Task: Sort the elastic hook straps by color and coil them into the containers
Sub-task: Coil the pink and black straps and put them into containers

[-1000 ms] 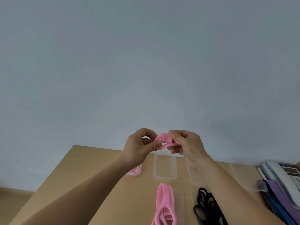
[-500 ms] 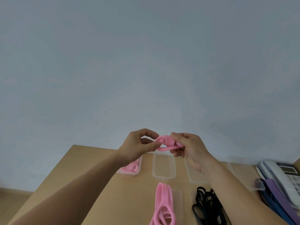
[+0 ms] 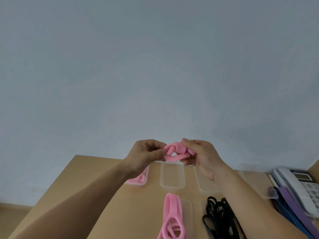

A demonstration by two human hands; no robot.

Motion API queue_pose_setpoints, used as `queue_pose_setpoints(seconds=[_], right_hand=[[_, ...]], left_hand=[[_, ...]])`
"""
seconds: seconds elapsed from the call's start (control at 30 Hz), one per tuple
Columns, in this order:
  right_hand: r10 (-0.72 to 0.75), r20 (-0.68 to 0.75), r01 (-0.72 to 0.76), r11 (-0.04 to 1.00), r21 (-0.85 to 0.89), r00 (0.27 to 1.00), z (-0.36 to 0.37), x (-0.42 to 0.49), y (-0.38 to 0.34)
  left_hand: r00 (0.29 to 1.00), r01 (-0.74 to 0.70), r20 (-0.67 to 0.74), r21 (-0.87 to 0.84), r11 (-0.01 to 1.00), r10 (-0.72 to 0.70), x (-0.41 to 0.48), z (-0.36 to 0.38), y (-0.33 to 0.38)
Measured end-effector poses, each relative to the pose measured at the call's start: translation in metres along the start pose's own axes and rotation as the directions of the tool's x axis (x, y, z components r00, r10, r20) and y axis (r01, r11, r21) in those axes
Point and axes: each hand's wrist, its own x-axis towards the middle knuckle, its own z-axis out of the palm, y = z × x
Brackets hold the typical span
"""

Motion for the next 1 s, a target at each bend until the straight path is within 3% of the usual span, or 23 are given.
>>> queue_pose_setpoints(seconds=[0.23,0.47,0.67,0.87,1.0], right_hand=[[0.017,-0.002,-0.017,0.999,-0.039,1.000,0.006,0.001,0.007],[0.007,0.010,-0.007,1.000,-0.014,1.000,0.007,0.006,0.000],[0.015,0.014,-0.015,1.000,-0.009,1.000,0.011,0.007,0.003],[-0.001,-0.039,-0.001,0.999,-0.044,0.999,0.011,0.007,0.006],[-0.035,-0.007,0.034,0.997,-0.073,0.999,0.012,0.006,0.004]], left_hand=[[0.990,0.012,-0.136,0.374,0.928,0.042,0.003,0.007,-0.002],[0.990,-0.069,-0.113,0.173,0.983,0.090,-0.003,0.006,0.004],[0.994,-0.071,-0.069,0.153,0.986,0.082,-0.005,0.006,0.002],[0.997,-0.037,-0.056,0.148,0.988,0.046,-0.003,0.001,0.000],[0.997,0.031,-0.074,0.013,0.999,-0.030,-0.001,0.001,0.000]])
